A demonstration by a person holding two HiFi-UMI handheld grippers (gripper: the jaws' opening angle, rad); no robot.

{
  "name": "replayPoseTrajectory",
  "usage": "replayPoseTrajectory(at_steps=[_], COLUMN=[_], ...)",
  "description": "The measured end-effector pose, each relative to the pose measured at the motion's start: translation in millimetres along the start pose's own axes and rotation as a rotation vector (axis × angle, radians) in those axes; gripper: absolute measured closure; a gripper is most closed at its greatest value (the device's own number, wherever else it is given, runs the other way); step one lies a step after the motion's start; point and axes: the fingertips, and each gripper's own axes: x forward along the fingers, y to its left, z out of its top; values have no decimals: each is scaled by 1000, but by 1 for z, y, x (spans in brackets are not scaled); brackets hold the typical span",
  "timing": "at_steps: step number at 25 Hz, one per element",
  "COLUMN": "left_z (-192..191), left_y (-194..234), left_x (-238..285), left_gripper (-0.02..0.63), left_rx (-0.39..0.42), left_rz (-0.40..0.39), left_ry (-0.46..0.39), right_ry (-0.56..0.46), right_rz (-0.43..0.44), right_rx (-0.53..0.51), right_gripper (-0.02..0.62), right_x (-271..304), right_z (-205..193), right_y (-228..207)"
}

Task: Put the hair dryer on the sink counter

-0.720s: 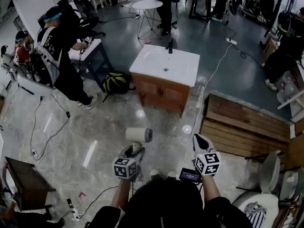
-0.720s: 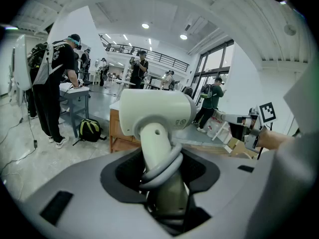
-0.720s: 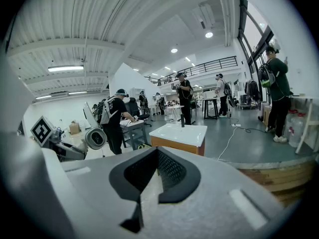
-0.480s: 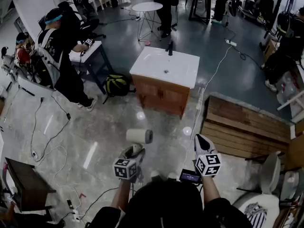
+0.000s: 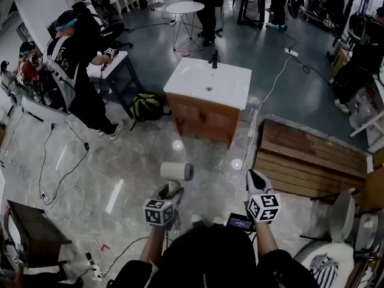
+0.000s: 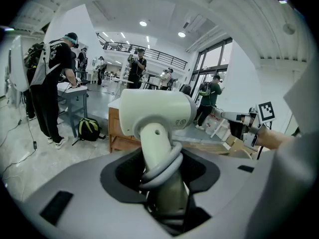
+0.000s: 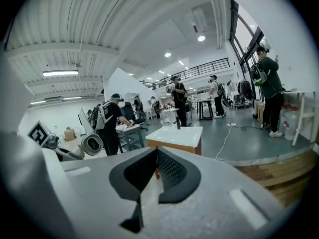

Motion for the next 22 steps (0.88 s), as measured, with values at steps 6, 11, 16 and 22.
replayPoseTrajectory(at_steps=[6, 11, 16, 22], left_z=[1, 3, 4, 5], left_y=[3, 6, 18, 36], left_x=[-3, -4, -4, -2], left_gripper=[411, 411, 411, 411], left_rx=[-3, -3, -7, -9], left_rz=[-2, -2, 5, -3], left_ry=[-5, -8, -15, -7], right_ry=[-3, -1, -4, 8], right_rz=[3, 6, 14, 14], right_rx=[-3, -9, -15, -10], right_gripper=[592, 592, 592, 592], right_x=[1, 5, 15, 29], right_z=[0, 4, 6, 1], right_y=[4, 8, 14, 26])
